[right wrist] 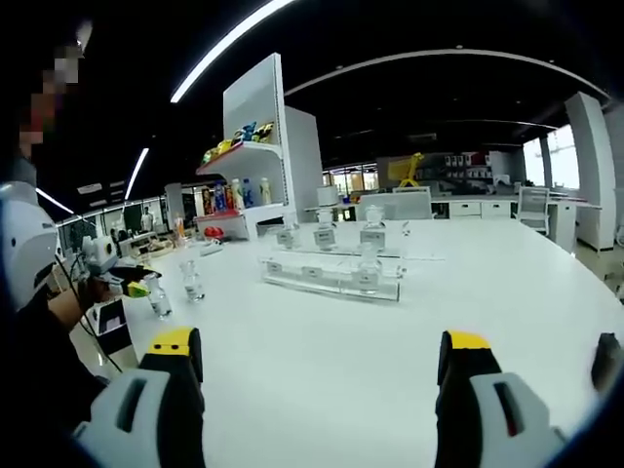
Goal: Identify the label on the chemical reagent bottle, grasp the chemical reagent bottle, and place it in the designated position on the reagent rack
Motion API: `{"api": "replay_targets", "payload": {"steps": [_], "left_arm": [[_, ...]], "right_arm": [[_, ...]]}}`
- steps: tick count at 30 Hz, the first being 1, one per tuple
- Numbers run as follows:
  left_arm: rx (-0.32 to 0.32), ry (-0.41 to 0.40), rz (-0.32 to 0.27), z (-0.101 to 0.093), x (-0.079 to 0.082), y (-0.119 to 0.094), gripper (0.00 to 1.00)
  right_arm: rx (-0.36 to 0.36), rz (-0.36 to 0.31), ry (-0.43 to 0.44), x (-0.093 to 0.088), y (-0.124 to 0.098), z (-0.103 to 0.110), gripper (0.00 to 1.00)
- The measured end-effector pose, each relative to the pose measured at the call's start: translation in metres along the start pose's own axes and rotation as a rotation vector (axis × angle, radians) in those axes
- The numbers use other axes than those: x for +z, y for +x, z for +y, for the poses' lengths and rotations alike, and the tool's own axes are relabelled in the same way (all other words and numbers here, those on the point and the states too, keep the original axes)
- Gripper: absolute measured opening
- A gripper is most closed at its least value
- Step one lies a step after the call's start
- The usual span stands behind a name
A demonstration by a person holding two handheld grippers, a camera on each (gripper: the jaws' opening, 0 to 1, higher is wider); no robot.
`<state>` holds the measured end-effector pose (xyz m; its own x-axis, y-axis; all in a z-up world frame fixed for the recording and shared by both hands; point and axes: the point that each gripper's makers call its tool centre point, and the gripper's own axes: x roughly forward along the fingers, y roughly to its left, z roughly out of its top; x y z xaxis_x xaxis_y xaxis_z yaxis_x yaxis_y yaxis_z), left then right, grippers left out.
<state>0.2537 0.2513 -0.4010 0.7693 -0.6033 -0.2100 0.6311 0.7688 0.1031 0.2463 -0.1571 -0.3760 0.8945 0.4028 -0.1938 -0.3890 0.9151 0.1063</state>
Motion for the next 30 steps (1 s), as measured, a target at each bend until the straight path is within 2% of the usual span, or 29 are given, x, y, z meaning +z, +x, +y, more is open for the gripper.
{"api": "replay_targets", "payload": {"steps": [2, 7, 10, 11, 12, 19, 30], "left_arm": [[-0.001, -0.007, -0.013, 0.001, -0.001, 0.001, 0.45], [0.028, 0.006, -0.035, 0.006, -0.003, 0.003, 0.32], [0.017, -0.014, -0.046, 0.006, -0.002, 0.003, 0.31], [0.021, -0.008, -0.049, 0.006, -0.002, 0.003, 0.30], [0.041, 0.045, -0.033, 0.009, -0.005, 0.004, 0.28], [0.039, 0.054, -0.045, 0.008, -0.005, 0.006, 0.27], [0.048, 0.044, -0.079, 0.008, -0.004, 0.007, 0.25]], "right_arm": [[0.000, -0.004, -0.001, 0.001, 0.001, 0.000, 0.97], [0.025, -0.005, -0.002, -0.001, 0.007, 0.007, 0.97], [0.037, 0.006, -0.010, -0.004, 0.009, 0.010, 0.97], [0.037, 0.012, -0.015, -0.005, 0.009, 0.010, 0.97], [0.034, 0.014, -0.016, -0.004, 0.009, 0.009, 0.97], [0.026, -0.013, 0.000, 0.006, 0.008, 0.004, 0.97], [0.023, -0.005, -0.015, 0.006, 0.009, 0.006, 0.97]]}}
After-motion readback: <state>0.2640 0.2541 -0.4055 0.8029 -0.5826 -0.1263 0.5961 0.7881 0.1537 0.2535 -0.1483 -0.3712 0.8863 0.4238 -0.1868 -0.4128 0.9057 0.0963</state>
